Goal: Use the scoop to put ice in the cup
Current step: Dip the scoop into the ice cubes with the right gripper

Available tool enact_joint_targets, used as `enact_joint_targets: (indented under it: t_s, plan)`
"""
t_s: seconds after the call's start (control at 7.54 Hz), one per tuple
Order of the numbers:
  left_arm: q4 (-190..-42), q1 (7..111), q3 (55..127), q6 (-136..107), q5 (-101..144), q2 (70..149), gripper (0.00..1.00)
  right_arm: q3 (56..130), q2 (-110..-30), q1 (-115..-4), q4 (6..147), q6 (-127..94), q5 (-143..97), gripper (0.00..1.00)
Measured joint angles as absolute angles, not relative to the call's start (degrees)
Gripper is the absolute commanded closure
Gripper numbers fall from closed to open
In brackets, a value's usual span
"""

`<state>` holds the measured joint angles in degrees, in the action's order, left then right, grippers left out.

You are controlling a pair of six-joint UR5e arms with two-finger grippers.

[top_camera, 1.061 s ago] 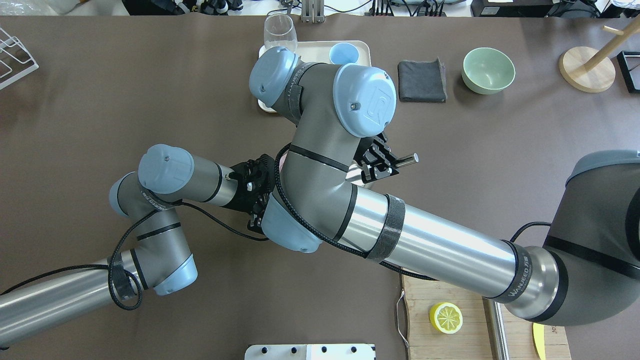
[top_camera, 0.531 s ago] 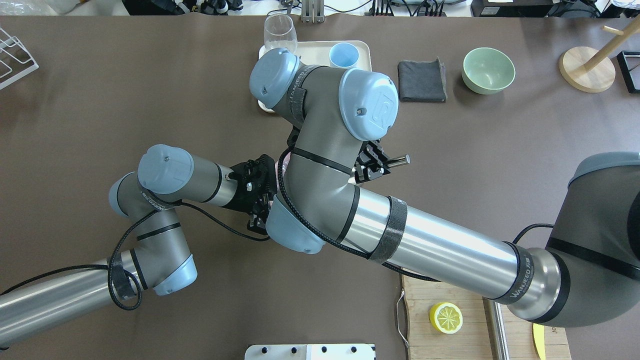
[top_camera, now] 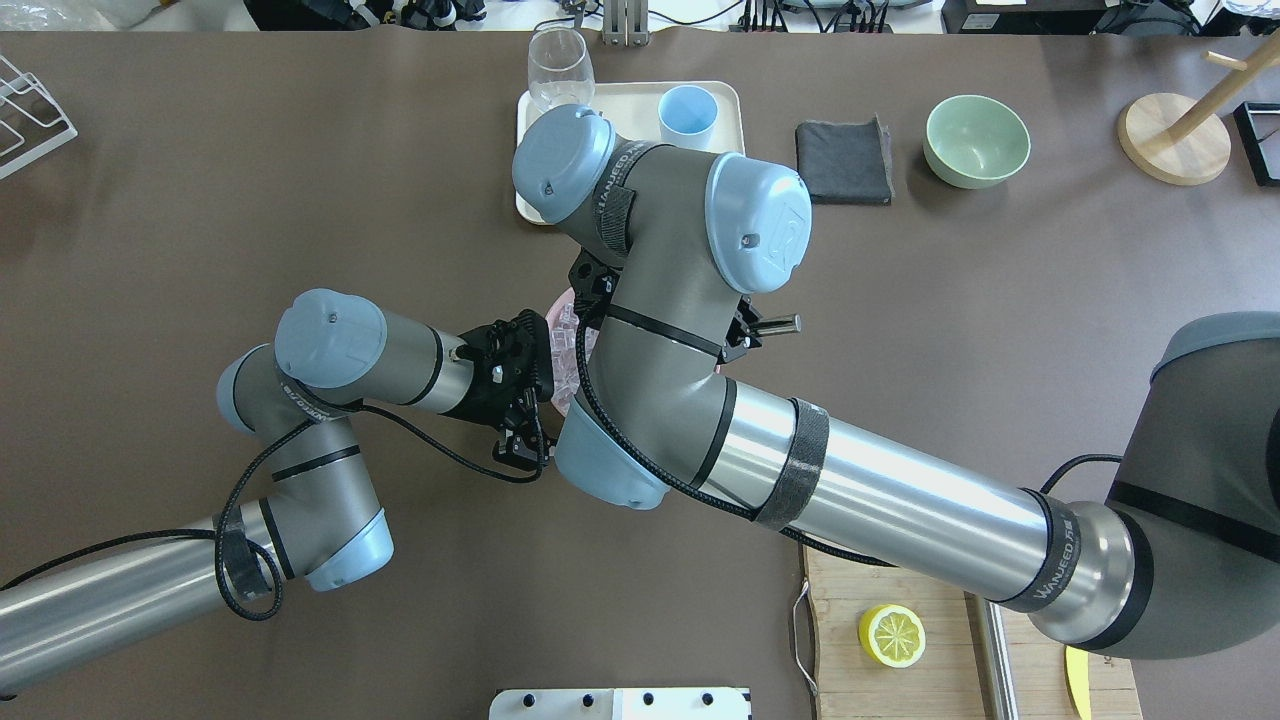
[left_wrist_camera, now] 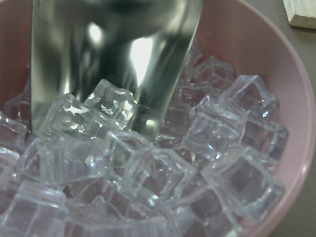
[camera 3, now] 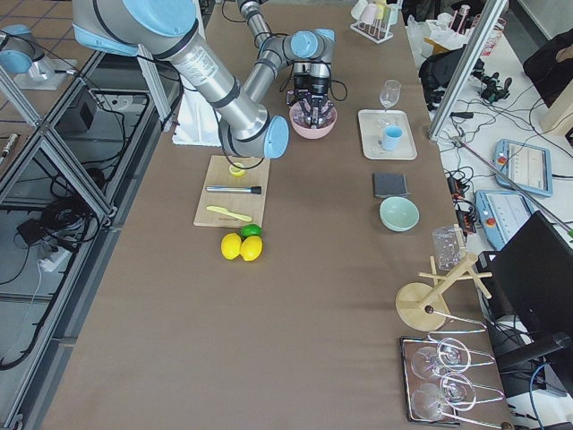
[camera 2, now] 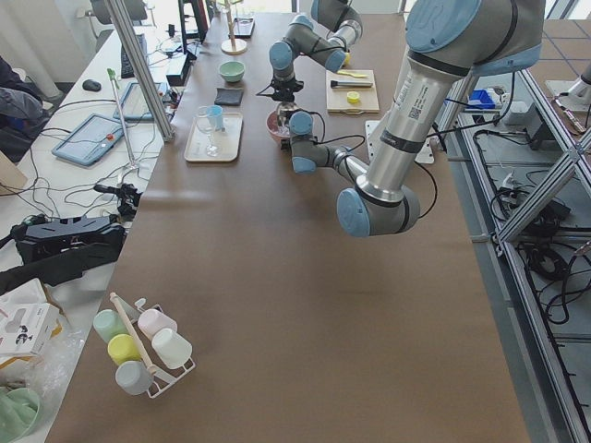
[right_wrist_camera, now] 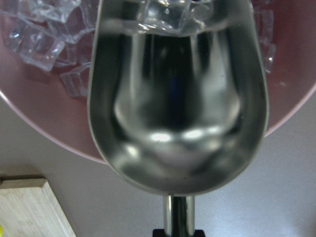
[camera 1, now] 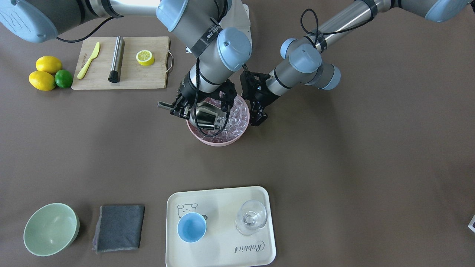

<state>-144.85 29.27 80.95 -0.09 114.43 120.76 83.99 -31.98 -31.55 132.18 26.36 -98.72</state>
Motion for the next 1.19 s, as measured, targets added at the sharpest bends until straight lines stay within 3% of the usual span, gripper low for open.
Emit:
enact_joint_targets:
  t_s: [1.19]
  plan:
    - [-144.84, 32.01, 77.05, 0.10, 114.20, 123.31, 0.02, 92.89, -39.94, -31.65, 124.72, 21.99, -101.80, 1.00]
